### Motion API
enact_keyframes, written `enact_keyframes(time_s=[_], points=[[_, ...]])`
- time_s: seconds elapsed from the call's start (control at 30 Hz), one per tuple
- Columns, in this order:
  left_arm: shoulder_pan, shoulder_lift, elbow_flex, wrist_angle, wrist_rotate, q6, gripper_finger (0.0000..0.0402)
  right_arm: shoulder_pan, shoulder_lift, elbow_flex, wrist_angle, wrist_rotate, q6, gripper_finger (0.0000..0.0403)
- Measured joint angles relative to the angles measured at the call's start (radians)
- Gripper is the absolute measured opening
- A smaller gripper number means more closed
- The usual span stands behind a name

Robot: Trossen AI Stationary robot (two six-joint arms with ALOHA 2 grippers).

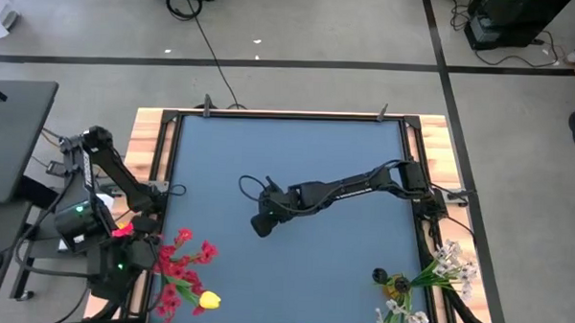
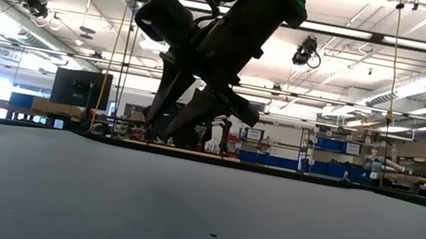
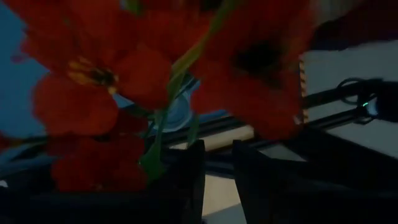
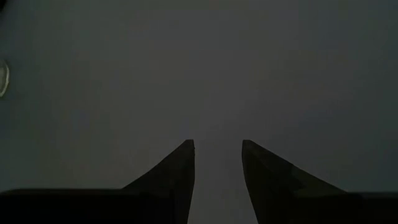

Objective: Sort flowers into vase by color
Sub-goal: Put the yellow flower into the transparent flower vase

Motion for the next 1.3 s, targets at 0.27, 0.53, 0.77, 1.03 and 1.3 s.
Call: enact_keyframes(time_s=[0.27,0.53,0.77,1.03,1.3], points=[[0.000,0.005,0.058,-0.020,-0.147,0.009,0.0087,-0.004,0.000,0.000,0.000,0.000,0.002,0.0142],[-0.026,0.053,0.057,-0.016,-0.147,0.085,0.0097,-0.004,0.000,0.000,0.000,0.001,0.002,0.0142],[-0.028,0.063,0.057,-0.021,-0.189,0.071,0.0143,-0.004,0.000,0.000,0.000,0.002,0.003,0.0142],[-0.033,0.063,0.056,-0.020,-0.203,0.050,0.0152,-0.004,0.000,0.000,0.000,0.002,0.003,0.0142],[-0.054,0.068,-0.012,-0.004,-0.169,0.040,0.0152,-0.002,0.000,0.000,0.001,0.002,0.008,0.0142]])
